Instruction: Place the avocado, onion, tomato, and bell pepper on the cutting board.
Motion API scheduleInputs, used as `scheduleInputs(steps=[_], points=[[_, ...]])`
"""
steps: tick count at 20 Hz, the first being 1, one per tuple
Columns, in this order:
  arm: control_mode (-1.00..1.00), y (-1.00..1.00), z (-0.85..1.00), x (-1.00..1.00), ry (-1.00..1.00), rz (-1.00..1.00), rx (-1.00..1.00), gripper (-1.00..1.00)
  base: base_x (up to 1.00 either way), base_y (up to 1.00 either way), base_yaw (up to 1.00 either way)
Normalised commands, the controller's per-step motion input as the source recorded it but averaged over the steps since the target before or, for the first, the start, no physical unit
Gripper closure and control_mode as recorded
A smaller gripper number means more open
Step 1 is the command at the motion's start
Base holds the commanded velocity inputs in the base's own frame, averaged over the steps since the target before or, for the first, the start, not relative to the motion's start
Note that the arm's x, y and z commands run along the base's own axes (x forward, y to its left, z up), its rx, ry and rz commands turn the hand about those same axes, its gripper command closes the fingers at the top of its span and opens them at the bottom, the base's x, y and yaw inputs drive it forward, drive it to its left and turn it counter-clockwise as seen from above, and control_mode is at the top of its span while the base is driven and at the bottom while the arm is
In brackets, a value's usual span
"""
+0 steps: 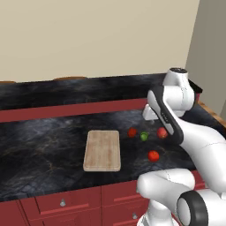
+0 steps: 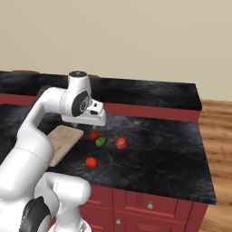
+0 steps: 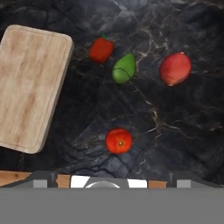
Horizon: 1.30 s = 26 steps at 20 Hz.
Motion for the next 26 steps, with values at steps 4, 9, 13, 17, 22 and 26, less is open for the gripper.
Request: scheduleInputs(steps=[4, 9, 13, 17, 22, 26], points=[[-1.0, -0.14, -0.26, 0.0, 0.04, 0.0, 0.0, -1.0, 0.0, 0.0, 0.0], [-1.0, -0.02, -0.27, 0.0, 0.02, 0.0, 0.0, -1.0, 0.0, 0.0, 0.0], [-1.0, 0.0, -0.31, -0.01, 0.02, 0.0, 0.0, -1.0, 0.0, 0.0, 0.0], [-1.0, 0.0, -0.33, -0.01, 0.04, 0.0, 0.0, -1.0, 0.0, 0.0, 0.0], [-1.0, 0.0, -0.32, 0.0, 0.04, 0.0, 0.0, -1.0, 0.0, 0.0, 0.0], [-1.0, 0.0, -0.3, 0.0, 0.03, 0.0, 0.0, -1.0, 0.0, 0.0, 0.0]])
